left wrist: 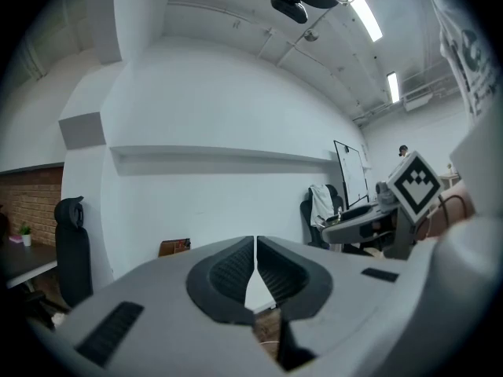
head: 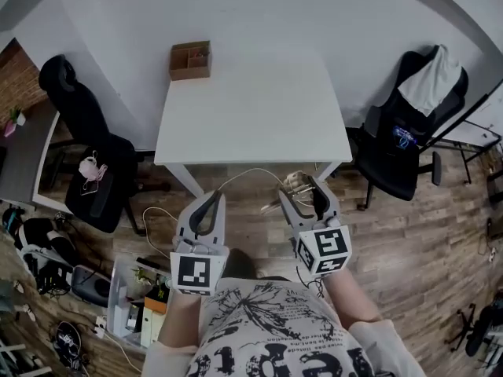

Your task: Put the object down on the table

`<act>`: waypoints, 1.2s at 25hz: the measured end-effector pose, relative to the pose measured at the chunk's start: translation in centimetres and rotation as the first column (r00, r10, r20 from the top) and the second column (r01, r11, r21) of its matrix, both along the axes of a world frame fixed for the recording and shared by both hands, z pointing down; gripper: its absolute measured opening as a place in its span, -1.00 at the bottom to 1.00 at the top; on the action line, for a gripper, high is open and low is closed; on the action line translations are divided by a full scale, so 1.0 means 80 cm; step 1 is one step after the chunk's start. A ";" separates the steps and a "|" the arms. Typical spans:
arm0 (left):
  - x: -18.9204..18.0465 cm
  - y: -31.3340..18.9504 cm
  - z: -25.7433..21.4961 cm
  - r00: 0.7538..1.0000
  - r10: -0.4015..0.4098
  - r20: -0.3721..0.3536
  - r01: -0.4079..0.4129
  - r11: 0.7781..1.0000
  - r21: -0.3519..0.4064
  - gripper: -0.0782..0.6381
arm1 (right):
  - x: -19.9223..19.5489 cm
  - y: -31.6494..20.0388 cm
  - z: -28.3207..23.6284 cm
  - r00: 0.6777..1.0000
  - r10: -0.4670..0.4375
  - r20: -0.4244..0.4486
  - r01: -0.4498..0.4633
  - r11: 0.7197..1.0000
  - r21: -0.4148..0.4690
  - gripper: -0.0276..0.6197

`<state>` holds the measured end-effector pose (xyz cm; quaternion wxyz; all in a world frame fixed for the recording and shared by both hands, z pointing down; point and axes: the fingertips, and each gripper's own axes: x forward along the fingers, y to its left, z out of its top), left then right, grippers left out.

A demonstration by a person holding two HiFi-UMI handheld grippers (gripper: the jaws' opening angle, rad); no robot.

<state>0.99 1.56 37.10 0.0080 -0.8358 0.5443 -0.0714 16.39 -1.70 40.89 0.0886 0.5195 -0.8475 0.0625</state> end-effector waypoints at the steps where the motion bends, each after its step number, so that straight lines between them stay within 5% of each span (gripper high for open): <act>1: 0.000 -0.011 0.004 1.000 -0.007 0.002 0.007 1.000 -0.008 -0.75 | -0.001 -0.012 0.002 1.000 -0.007 0.001 0.007 1.000 -0.004 -0.05; 20: -0.075 -0.355 0.003 1.000 0.005 -0.018 -0.005 1.000 0.020 -0.75 | -0.071 -0.362 0.039 0.999 0.009 -0.049 -0.013 0.997 -0.077 -0.05; 30: -0.099 -0.461 0.036 0.999 0.036 -0.032 -0.037 0.999 -0.025 -0.75 | -0.093 -0.474 0.118 0.995 0.023 -0.094 -0.044 0.972 -0.230 -0.05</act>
